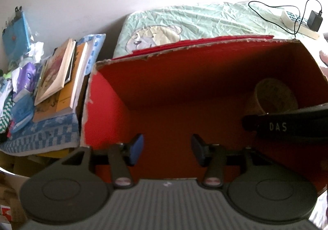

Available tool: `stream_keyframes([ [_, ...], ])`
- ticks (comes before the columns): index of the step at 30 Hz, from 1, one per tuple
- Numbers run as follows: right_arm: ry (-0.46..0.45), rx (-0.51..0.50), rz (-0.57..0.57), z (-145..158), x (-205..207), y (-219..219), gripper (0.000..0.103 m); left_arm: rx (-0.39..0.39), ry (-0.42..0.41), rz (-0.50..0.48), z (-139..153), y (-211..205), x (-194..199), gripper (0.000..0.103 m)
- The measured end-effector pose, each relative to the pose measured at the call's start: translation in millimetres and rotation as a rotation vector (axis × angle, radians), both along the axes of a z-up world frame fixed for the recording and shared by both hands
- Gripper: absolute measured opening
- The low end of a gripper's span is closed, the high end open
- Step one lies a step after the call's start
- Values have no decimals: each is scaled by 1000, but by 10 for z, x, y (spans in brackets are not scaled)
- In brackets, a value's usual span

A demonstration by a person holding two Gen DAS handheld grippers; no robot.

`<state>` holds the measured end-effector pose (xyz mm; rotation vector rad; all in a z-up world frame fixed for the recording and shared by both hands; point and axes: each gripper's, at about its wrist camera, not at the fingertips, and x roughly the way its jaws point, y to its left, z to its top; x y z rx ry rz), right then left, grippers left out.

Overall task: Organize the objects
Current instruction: 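Withdraw the right gripper out of the red box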

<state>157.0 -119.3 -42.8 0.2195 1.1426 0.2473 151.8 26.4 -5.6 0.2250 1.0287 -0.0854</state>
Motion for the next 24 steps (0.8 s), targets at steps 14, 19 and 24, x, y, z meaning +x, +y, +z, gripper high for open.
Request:
stream_keyframes([
  [14,-74,-13,-18,218,-192,-68,26,-10,-36,-3,170,-6,-111,59],
  [19,-148,-30,9,428,-440,-120,26,-23,-62,4,345,26,-296,59],
  [24,-214,-30,22,607,-732,-179,26,-34,-90,-6,524,36,-517,59],
])
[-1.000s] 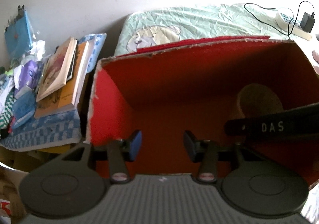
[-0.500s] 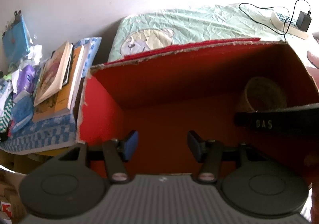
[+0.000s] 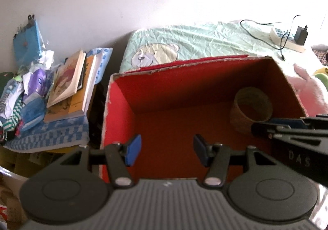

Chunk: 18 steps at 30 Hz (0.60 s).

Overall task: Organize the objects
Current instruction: 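Withdraw the right gripper out of the red box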

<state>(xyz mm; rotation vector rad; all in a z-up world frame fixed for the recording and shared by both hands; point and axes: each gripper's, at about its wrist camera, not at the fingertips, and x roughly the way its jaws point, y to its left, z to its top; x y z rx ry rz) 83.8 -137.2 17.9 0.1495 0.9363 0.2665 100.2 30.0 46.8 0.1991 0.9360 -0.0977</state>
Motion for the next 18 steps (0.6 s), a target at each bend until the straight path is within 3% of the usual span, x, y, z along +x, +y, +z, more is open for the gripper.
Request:
stream_keyframes([
  [7,-76,-12,24,143,-350,-72,26,-28,-22,-22,159,30,-325,61],
  [18,-22,125,38,65,-738,-364,26,-70,45,-86,49,19,-769,60],
])
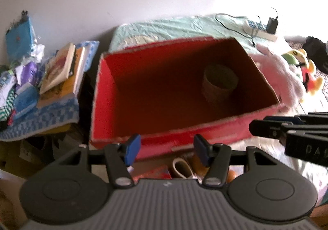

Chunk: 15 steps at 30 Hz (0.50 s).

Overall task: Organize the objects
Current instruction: 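Withdraw the right gripper out of the red box, then lower the right gripper onto the brown pine cone and close it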

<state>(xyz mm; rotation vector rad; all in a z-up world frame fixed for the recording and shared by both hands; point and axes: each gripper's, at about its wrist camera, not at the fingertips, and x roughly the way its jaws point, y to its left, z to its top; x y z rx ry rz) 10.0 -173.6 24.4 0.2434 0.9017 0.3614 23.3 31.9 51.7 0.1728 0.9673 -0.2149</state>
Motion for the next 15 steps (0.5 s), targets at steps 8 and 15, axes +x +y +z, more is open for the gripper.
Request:
stream_keyframes([
  [8,129,43,22,-358,-126,-163,26,-91,104,-153,-298,-8,-264,59],
  [15,324,161,0,-737,-187,-360,28,-209,181,-352,-560,-176,-532,60],
])
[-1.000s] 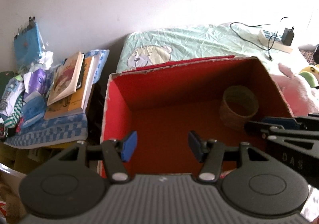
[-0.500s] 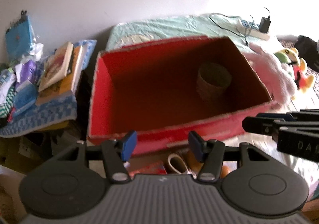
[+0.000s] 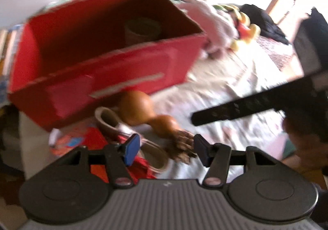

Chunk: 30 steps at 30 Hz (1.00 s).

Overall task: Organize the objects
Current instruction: 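Lower the right gripper onto the brown pine cone and close it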

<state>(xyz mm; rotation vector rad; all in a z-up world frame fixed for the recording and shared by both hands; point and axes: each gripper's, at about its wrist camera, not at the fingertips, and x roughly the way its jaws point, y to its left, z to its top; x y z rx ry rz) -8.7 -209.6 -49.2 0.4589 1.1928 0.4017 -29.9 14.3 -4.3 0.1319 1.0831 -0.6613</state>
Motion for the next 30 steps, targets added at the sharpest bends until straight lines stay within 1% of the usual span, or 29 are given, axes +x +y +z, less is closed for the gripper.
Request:
stream_keyframes([
  [1,26,19,-6,-49,-1,-37,29,-5,1,-16,-26,-19,-23,60],
  [2,49,37,-8,-91,-5,-68,34,-6,3,-33,-62,-56,-48,61],
  [3,71,53,-12,-129,-12,-89,35,-4,2,-43,-85,-90,-62,61],
  [6,109,82,-23,-201,-42,-117,36,0,3,-77,-150,-160,-104,62],
  [9,136,103,-34,-254,-49,-149,37,23,3,-100,-232,-226,-119,63],
  [13,182,155,-58,-343,-58,-211,40,39,25,-98,-339,-253,-99,63],
  [19,223,201,-94,-426,-51,-275,40,26,19,-91,-403,-259,-22,62],
  [20,228,222,-103,-442,-47,-281,41,24,20,-92,-416,-264,-8,62],
  [24,263,249,-112,-497,-48,-308,50,25,23,-101,-459,-283,7,62],
  [28,281,273,-122,-530,-50,-355,51,16,26,-96,-460,-273,5,60],
  [30,294,293,-123,-561,-54,-361,51,-6,48,-83,-463,-255,27,58],
])
